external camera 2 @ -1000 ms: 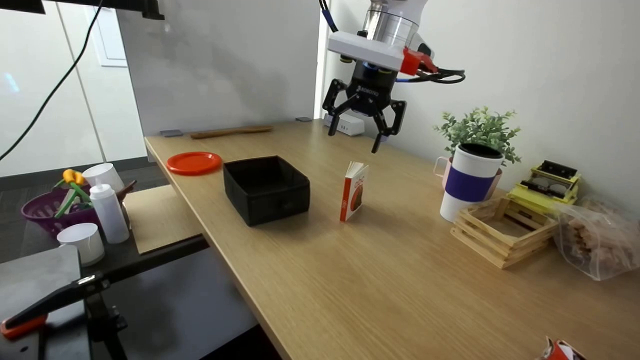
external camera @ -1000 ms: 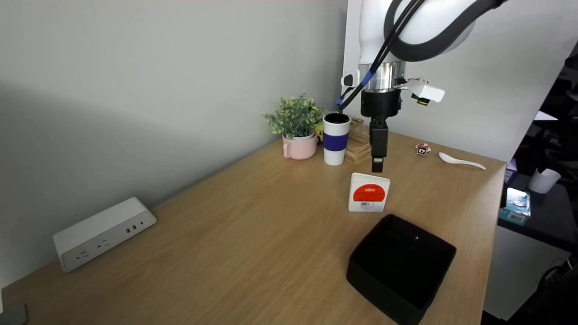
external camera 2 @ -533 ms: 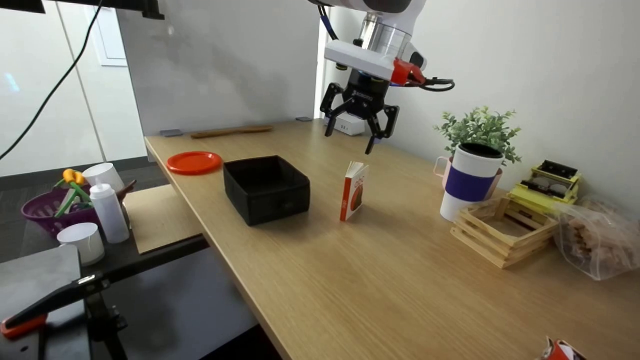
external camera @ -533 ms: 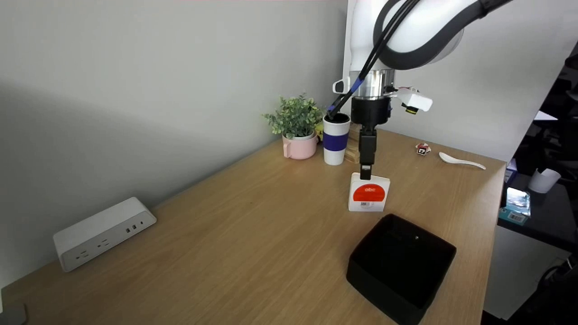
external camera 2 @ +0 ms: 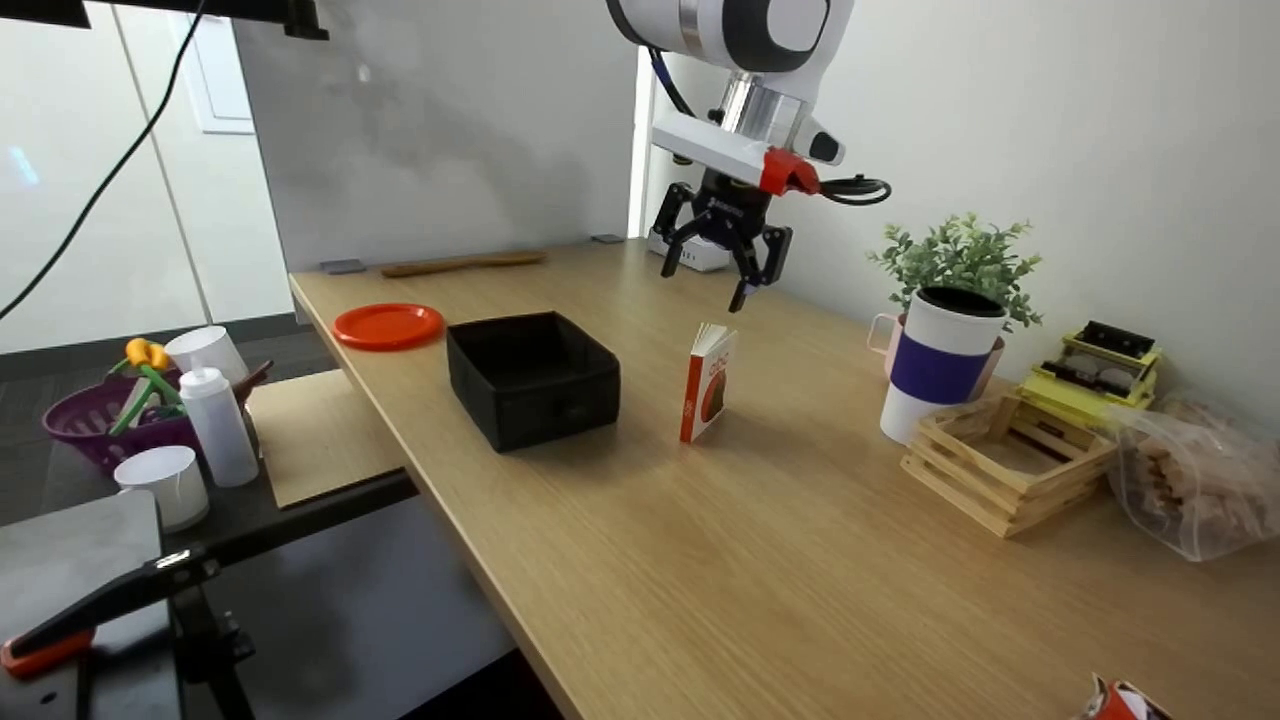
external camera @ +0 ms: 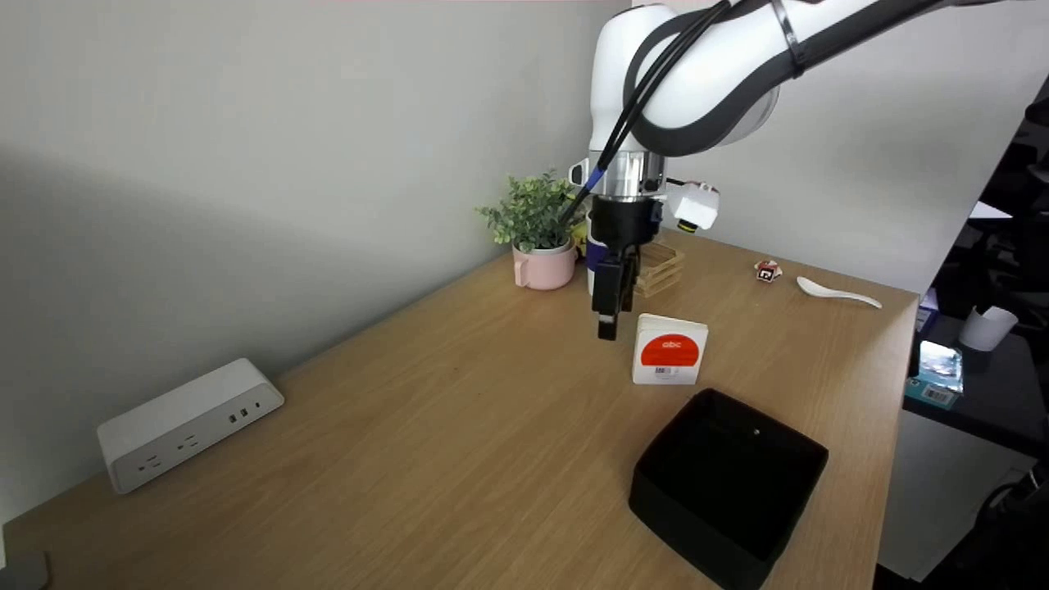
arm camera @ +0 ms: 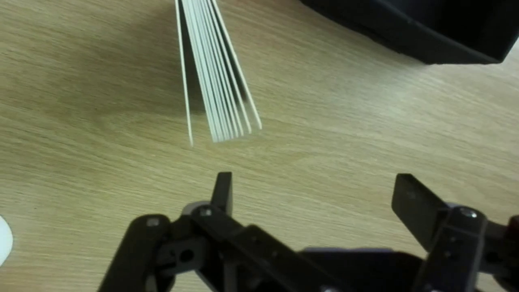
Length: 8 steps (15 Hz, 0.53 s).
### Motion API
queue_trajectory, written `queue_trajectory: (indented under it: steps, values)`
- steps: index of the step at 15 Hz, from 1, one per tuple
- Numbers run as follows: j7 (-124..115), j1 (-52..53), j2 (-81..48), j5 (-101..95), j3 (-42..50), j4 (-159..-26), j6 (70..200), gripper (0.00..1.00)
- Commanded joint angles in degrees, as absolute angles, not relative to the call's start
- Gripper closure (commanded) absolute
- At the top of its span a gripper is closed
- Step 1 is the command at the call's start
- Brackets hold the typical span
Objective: Put the book in the black bowl
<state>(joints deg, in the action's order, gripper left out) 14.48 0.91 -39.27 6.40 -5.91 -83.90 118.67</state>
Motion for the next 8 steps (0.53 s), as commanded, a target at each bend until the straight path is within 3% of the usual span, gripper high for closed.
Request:
queue_trajectory:
  steps: [1,8]
  values:
    - [8.58,1.93,-39.28,4.65,-4.07,-82.61,120.39,0.0]
    - [5.63,1.13,-38.78,1.67,-2.68,-81.83,118.71,0.0]
